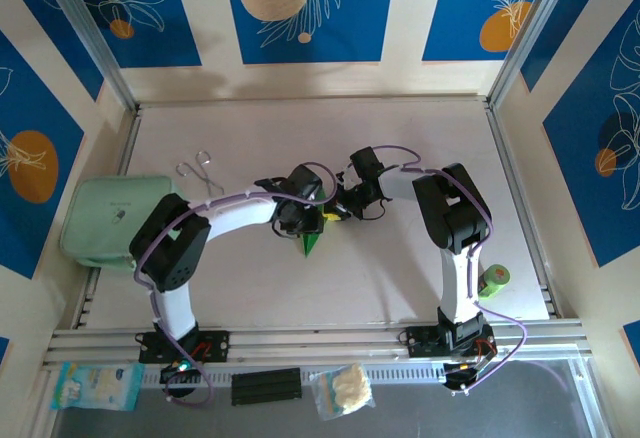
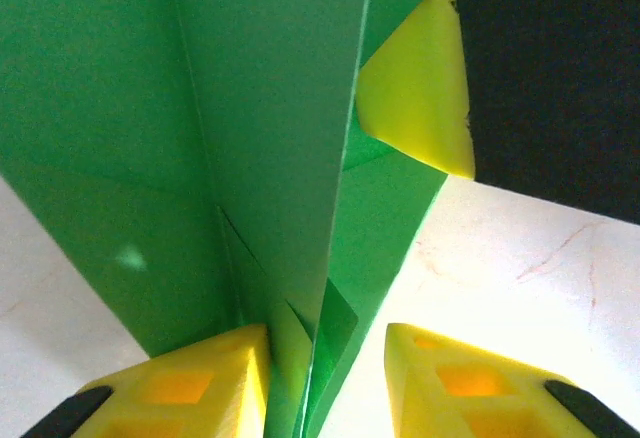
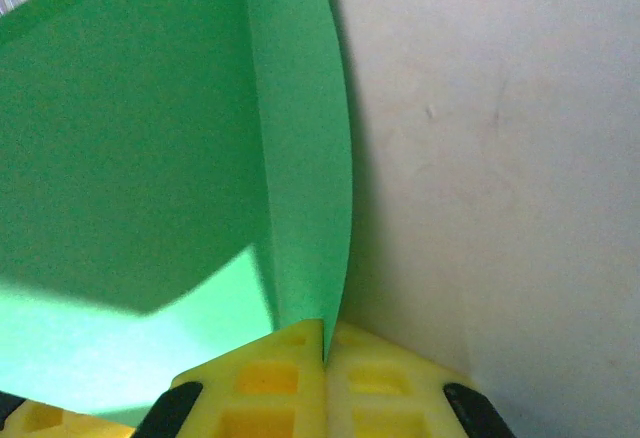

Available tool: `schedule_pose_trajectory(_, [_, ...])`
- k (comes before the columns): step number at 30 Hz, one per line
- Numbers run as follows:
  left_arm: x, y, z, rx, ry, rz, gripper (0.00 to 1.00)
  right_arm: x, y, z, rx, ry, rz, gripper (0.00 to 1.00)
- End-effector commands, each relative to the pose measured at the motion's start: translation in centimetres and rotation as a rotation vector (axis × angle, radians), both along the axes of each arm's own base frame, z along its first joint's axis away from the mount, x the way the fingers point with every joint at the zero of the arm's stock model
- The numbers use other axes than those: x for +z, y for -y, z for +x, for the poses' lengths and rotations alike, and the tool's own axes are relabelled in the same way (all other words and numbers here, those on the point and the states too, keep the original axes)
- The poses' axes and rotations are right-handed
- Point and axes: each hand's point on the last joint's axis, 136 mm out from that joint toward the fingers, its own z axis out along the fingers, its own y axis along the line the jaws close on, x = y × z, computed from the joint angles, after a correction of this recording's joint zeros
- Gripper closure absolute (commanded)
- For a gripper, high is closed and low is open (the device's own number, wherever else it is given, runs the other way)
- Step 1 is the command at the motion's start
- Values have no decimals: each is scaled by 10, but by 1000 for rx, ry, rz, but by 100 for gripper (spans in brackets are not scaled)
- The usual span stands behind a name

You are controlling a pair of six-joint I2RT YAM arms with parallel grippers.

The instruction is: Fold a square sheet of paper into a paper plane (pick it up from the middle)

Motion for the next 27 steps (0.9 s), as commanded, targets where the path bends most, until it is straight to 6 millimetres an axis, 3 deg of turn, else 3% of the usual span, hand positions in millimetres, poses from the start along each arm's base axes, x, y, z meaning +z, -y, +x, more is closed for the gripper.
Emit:
schedule_pose_trajectory(1, [-2,-4,-3,-36,13,88,66,-2,-2,-4,6,-41,9,97])
schedule_pose_trajectory(18, [-4,-14,0,-9,21,192,81,8,-3,-2,-2,-33,30,94])
schedule_pose_trajectory(23, [0,-17,4,10,42,203,90,21,5,5,-36,4,26,80])
schedule_pose_trajectory(27, [4,-27,7,39,62,233,93,32,23,13,-89,63,-20,69])
